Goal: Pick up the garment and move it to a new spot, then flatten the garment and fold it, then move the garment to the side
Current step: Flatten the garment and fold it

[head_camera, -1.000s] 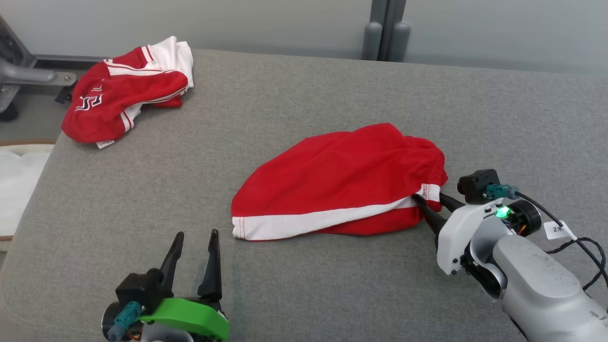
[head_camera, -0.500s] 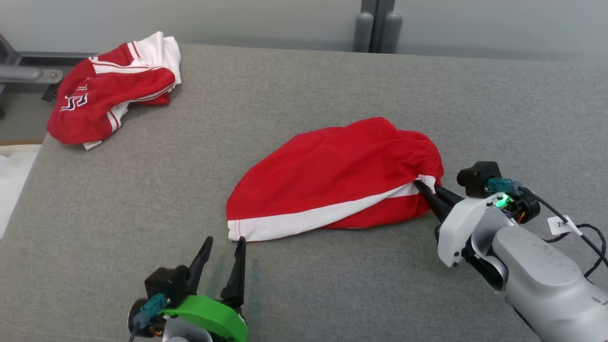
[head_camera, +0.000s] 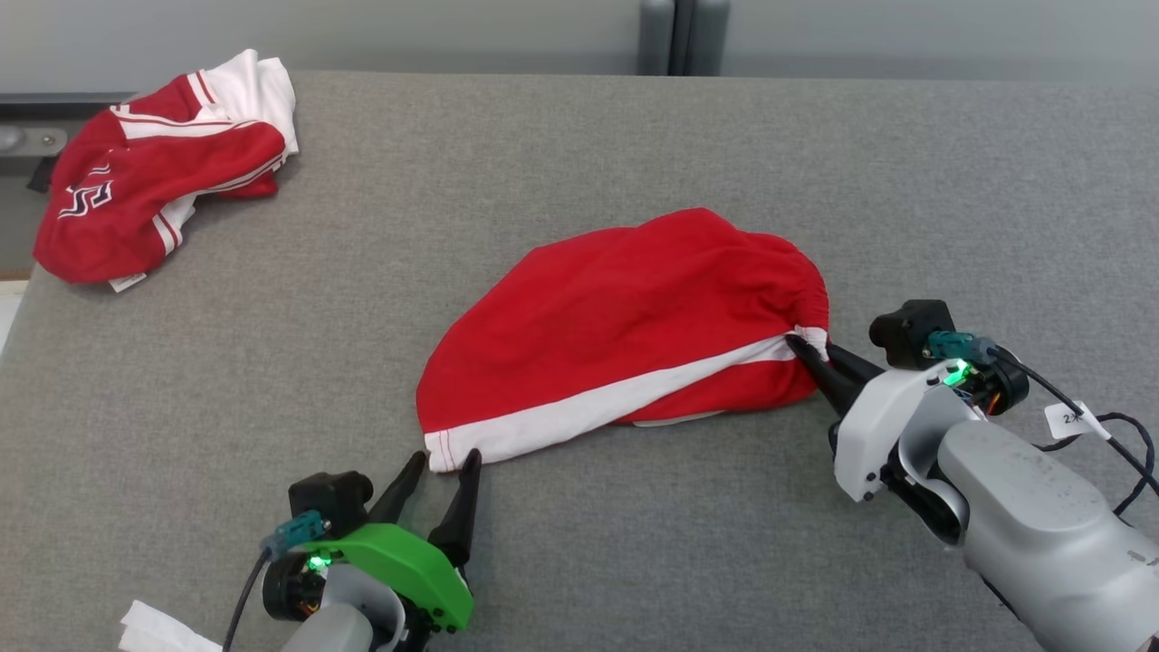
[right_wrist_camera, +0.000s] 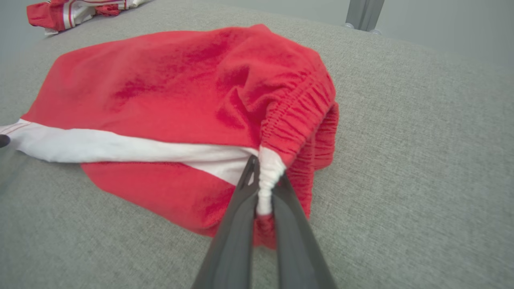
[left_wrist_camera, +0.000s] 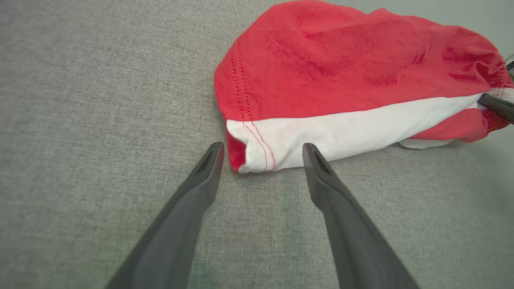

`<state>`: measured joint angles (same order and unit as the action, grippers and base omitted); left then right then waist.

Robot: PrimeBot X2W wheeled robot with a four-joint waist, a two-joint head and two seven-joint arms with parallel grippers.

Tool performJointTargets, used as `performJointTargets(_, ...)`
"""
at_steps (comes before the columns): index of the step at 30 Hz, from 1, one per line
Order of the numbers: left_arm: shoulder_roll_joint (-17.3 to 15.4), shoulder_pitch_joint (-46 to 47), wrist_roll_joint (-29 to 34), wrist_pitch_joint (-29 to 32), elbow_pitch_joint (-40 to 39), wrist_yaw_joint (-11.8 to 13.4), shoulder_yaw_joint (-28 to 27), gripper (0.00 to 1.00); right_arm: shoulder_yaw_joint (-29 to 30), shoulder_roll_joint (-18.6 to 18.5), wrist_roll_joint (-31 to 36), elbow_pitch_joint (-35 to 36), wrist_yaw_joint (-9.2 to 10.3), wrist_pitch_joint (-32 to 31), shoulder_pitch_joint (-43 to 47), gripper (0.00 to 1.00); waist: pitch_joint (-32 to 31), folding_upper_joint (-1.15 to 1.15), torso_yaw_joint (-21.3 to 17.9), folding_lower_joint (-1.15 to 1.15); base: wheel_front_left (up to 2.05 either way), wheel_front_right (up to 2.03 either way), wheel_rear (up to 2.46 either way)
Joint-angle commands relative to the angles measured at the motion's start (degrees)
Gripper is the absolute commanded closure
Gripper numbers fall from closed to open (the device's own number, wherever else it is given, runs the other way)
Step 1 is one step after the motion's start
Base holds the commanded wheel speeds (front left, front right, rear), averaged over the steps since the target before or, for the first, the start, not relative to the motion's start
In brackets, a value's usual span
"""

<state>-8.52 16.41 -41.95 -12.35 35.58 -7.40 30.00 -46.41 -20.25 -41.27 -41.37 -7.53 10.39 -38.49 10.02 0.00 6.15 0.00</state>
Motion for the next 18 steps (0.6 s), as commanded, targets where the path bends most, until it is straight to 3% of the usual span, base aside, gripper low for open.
performJointTargets(1, -0.87, 1.32, -0.98, -0.6, 0.16, -0.16, 0.89, 0.0, -0.24, -0.4, -0.55, -0.51, 0.07, 0.48, -0.64, 1.0, 0.22, 0.0, -0.04, 0.0, 0.0, 0.0, 0.0)
performJointTargets(7, -1.68, 2.86, -4.81, -1.46, -0.02, -0.16, 5.56, 0.07, -1.05, -0.33, -1.16, -1.5, 0.07, 1.31, -1.26, 1.0, 0.6, 0.0, 0.27, 0.0, 0.0, 0.0, 0.0)
performJointTargets(9, -1.81, 3.46, -5.95, -1.52, 0.46, -0.16, 6.92, 0.16, -1.33, -0.12, -1.25, -1.7, 0.07, 1.56, -1.72, 1.0, 0.74, 0.0, 0.29, 0.0, 0.0, 0.0, 0.0)
performJointTargets(14, -1.93, 5.29, -8.57, -1.98, 0.59, -0.16, 9.04, 0.26, -2.09, 0.09, -1.61, -2.26, 0.07, 1.93, -2.26, 1.0, 1.19, 0.0, 0.12, 0.0, 0.0, 0.0, 0.0)
performJointTargets(16, -2.01, 5.68, -9.97, -2.14, 0.71, -0.16, 9.74, 0.33, -2.41, 0.16, -1.65, -2.49, 0.07, 2.2, -2.51, 1.0, 1.32, 0.0, 0.05, 0.0, 0.0, 0.0, 0.0)
performJointTargets(18, -2.36, 6.32, -10.73, -2.11, 1.71, -0.16, 10.44, 0.5, -2.7, 0.27, -1.87, -2.62, 0.07, 2.4, -2.86, 1.0, 1.45, 0.0, -0.07, 0.0, 0.0, 0.0, 0.0)
